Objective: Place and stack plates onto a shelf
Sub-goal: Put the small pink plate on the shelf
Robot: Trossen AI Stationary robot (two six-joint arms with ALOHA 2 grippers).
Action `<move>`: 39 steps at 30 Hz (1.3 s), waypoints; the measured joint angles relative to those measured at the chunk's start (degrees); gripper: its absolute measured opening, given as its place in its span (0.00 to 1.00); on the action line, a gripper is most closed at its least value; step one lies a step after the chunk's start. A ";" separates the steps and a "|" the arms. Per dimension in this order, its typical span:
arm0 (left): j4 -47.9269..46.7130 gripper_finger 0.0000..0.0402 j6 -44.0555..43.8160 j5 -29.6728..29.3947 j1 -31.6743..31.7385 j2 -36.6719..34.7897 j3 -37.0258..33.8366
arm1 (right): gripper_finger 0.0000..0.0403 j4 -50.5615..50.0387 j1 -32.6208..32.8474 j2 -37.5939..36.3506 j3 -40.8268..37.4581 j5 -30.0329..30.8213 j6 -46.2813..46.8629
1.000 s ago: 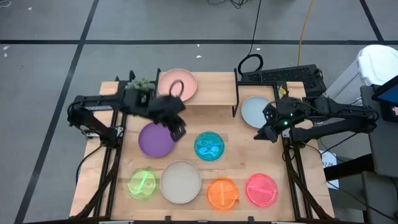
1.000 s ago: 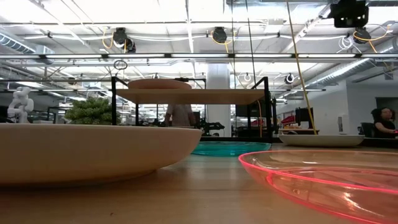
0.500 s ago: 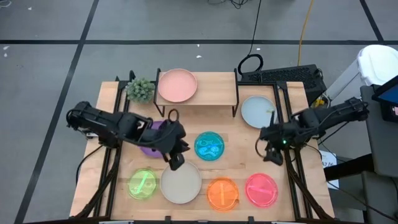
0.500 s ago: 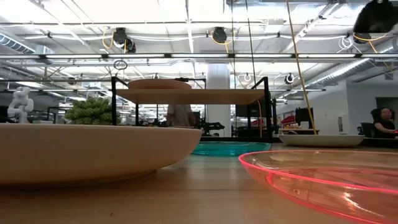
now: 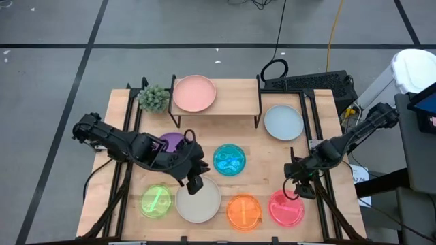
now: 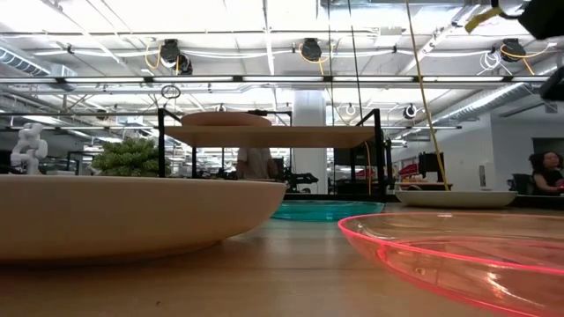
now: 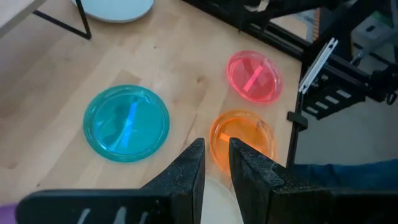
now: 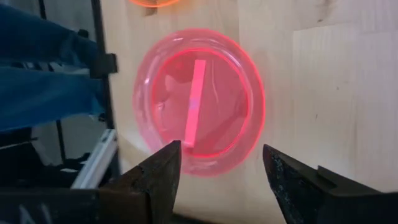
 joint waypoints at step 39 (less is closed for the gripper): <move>-0.08 0.19 1.45 1.07 0.41 0.00 -0.14 | 0.48 24.24 2.67 0.01 -20.44 1.10 5.85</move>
